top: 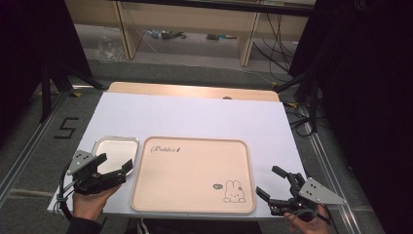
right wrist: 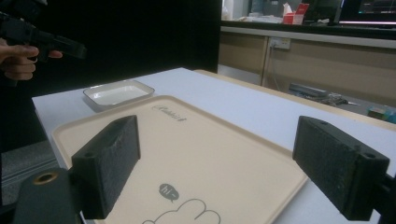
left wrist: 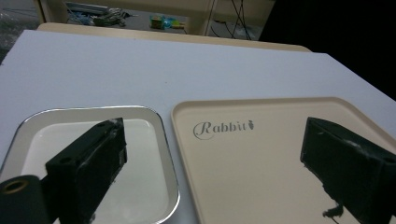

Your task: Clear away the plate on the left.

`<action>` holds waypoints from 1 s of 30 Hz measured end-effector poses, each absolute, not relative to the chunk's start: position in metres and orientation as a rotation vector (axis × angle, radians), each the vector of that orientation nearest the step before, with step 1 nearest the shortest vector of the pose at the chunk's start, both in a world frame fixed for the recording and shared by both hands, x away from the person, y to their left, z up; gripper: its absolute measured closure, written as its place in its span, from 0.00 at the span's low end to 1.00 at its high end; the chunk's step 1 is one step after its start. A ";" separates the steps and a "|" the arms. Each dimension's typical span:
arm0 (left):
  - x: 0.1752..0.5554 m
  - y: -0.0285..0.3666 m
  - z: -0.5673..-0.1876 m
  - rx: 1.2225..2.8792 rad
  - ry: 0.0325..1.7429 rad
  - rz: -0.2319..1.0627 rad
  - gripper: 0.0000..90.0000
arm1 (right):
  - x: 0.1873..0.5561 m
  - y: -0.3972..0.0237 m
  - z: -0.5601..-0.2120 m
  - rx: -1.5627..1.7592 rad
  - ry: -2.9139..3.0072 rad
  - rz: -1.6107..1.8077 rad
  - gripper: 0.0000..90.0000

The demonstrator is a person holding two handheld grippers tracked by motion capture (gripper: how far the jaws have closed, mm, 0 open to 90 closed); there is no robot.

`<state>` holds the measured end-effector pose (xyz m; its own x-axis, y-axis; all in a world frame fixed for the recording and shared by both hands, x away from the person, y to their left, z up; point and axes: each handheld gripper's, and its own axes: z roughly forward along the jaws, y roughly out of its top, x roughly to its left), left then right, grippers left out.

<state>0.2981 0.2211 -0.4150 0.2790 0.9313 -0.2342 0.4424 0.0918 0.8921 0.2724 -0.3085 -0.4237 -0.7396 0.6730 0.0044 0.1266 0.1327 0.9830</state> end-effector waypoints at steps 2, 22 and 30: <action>0.299 0.223 -0.415 1.512 1.332 0.602 0.06 | 0.273 -0.309 -0.423 0.752 1.965 1.641 0.17; 0.347 0.278 -0.427 1.539 1.579 0.595 0.17 | 0.274 -0.308 -0.424 0.775 1.986 1.658 0.17; 0.373 0.293 -0.432 1.590 1.655 0.599 0.17 | 0.273 -0.308 -0.424 0.786 1.980 1.655 0.18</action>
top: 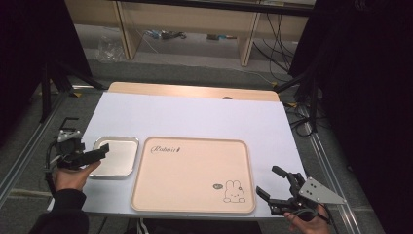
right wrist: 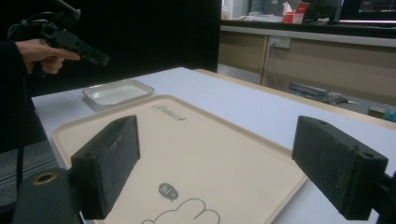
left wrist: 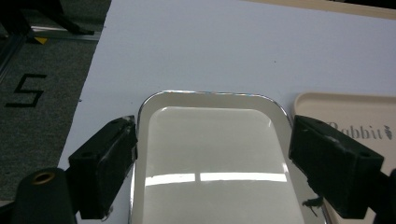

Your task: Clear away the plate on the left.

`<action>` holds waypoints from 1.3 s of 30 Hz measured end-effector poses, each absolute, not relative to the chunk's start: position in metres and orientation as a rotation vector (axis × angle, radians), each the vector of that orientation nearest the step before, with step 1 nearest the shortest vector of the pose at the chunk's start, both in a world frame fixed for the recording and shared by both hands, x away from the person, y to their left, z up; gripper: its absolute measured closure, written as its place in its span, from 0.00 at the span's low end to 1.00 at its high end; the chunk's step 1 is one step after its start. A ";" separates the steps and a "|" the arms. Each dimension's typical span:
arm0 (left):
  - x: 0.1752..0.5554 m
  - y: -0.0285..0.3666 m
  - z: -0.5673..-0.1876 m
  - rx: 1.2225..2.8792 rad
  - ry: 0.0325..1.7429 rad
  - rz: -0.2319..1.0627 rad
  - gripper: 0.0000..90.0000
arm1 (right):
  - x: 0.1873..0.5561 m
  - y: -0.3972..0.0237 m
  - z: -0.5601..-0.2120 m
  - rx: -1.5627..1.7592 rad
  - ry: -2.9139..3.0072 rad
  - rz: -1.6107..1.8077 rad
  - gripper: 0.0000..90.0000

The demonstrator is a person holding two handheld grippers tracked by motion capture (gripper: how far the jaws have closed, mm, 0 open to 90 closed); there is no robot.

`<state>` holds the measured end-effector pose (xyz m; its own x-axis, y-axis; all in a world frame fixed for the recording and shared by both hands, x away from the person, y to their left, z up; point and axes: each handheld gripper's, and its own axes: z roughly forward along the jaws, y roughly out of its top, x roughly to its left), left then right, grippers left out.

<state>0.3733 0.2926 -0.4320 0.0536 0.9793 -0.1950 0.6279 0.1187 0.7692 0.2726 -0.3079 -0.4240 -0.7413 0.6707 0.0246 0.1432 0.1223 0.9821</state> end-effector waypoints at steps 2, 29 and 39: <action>0.380 0.295 -0.434 1.633 1.672 0.574 0.17 | 0.274 -0.309 -0.424 0.755 1.971 1.634 0.18; 0.407 0.328 -0.466 1.805 1.841 0.418 0.53 | 0.274 -0.308 -0.424 0.746 1.991 1.635 0.18; 0.415 0.331 -0.475 1.792 1.846 0.411 0.67 | 0.274 -0.308 -0.424 0.756 1.988 1.622 0.19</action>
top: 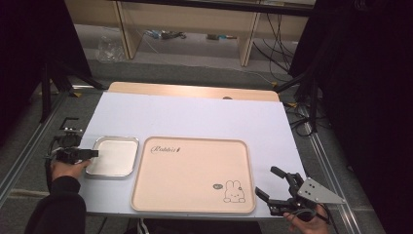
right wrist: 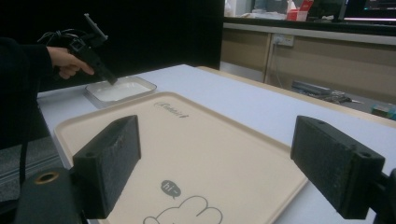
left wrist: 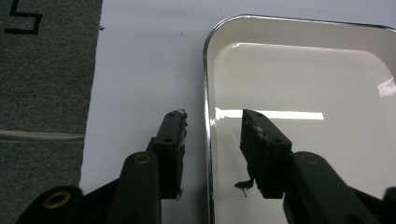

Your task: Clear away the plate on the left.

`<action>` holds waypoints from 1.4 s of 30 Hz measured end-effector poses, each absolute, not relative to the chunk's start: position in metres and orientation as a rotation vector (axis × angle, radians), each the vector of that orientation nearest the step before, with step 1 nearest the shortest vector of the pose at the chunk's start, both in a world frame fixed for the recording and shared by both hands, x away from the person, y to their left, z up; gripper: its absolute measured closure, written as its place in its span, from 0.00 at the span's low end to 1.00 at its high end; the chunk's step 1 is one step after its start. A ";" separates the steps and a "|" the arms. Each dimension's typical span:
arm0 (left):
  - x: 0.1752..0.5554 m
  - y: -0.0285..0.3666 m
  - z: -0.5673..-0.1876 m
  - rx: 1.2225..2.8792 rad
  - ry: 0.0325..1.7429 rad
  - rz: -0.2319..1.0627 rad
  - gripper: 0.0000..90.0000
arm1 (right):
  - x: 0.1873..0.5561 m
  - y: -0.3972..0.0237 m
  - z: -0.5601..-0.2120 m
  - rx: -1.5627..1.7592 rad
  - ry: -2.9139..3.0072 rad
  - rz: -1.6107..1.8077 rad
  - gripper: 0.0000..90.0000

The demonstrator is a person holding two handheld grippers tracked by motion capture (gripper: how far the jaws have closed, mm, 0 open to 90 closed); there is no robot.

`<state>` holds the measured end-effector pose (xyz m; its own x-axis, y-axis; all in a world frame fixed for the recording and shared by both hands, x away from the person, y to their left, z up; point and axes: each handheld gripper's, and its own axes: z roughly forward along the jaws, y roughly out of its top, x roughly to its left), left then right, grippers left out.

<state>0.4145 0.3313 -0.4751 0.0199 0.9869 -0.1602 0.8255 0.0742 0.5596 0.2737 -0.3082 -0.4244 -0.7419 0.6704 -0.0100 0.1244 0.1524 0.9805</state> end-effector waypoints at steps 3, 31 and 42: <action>0.416 0.332 -0.477 1.808 1.847 0.401 0.72 | 0.275 -0.308 -0.424 0.743 1.966 1.626 0.19; 0.416 0.341 -0.471 1.720 1.750 0.381 0.98 | 0.275 -0.306 -0.425 0.765 2.004 1.655 0.19; 0.411 0.338 -0.457 1.601 1.785 0.438 0.98 | 0.274 -0.308 -0.425 0.754 1.992 1.629 0.20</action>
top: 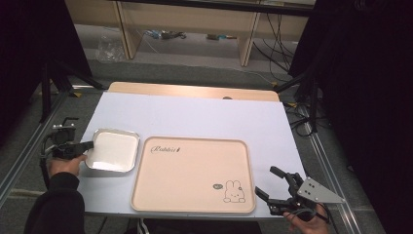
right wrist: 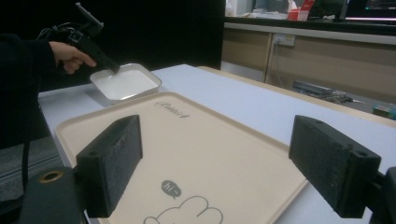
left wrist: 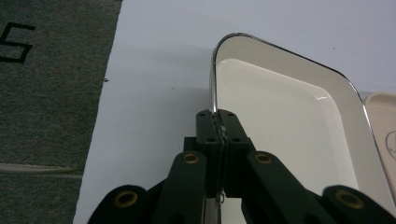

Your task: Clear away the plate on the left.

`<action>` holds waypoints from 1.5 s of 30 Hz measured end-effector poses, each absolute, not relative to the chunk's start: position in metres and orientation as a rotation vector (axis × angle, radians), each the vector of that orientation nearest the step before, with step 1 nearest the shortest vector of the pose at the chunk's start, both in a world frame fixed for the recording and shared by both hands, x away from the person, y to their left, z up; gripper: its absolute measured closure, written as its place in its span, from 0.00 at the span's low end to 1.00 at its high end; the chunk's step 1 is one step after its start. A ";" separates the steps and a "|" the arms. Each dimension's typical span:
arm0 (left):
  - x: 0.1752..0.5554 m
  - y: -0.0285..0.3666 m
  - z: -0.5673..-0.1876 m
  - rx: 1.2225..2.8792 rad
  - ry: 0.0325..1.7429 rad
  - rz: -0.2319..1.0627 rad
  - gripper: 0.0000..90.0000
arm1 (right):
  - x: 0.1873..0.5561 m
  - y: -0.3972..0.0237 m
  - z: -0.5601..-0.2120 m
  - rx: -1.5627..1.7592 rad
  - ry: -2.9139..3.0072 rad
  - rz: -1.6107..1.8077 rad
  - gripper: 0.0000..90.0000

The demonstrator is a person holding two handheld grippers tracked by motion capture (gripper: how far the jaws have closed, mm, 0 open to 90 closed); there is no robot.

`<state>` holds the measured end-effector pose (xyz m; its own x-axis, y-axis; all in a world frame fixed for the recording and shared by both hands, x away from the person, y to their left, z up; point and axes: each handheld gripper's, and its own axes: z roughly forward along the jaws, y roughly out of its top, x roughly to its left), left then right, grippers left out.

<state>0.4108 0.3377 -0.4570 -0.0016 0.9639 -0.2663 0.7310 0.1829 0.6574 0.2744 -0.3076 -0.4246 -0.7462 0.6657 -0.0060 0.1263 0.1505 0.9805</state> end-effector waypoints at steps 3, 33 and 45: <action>0.409 0.338 -0.452 1.550 1.775 0.433 0.98 | 0.274 -0.308 -0.424 0.755 1.995 1.633 0.20; 0.414 0.273 -0.432 1.592 1.519 0.219 0.98 | 0.275 -0.308 -0.425 0.746 1.993 1.629 0.20; 0.421 0.214 -0.443 1.754 1.426 0.136 0.98 | 0.273 -0.306 -0.425 0.789 2.000 1.644 0.20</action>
<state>0.4212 0.2143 -0.4427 0.3441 0.8457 -0.4078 0.7530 0.0109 0.6579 0.2726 -0.3060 -0.4246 -0.7451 0.6664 0.0265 0.1549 0.1343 0.9788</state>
